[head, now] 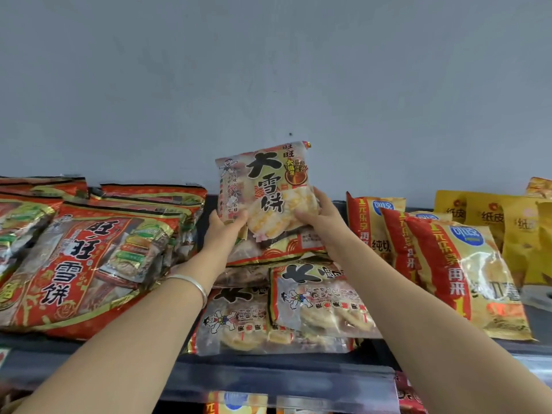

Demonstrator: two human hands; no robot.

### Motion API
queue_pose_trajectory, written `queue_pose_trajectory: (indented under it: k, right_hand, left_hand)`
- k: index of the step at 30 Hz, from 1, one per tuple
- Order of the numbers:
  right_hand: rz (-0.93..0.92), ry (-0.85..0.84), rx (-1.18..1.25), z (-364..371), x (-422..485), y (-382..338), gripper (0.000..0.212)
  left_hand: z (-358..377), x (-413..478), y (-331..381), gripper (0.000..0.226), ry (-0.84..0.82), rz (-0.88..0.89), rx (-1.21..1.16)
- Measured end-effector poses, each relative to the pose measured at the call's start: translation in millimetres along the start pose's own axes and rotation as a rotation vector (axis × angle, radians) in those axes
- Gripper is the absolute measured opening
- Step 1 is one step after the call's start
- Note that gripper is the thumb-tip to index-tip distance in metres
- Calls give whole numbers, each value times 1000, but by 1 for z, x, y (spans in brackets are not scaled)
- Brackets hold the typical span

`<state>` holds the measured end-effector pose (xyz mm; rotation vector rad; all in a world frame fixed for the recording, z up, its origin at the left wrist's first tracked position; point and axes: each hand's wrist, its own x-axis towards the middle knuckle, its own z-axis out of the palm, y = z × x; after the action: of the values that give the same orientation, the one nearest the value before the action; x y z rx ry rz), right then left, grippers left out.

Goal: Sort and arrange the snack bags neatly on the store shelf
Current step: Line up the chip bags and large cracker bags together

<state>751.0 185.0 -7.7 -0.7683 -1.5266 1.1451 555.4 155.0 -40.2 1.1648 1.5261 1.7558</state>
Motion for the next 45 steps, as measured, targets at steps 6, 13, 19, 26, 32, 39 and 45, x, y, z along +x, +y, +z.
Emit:
queue_pose_trajectory:
  k: [6,13,19,26,32,39,45]
  right_hand:
    - [43,22,-83,-25,15,9,60]
    - [-28,213,-30,-21,54,12,59]
    - [-109,295,-152,-16,90,24,62]
    - [93,420,-334,-10,117,52,77]
    - [189,425,-485,-11,113,63,77]
    - [289,352,-680,-16,101,61,73]
    - [291,304,-722,-11,103,52,72]
  left_hand:
    - [27,8,1,59,46,52,-72]
    - [44,35,0,75,-53,206,-4]
    - [56,85,-1,79,-158,219,30]
    - [62,116,-32,69,-210,171,92]
    - [63,110,-48,63,-260,220,303]
    - [54,99,-37,46,-351,124,644]
    - [45,92,-27,54,-368,-10,658]
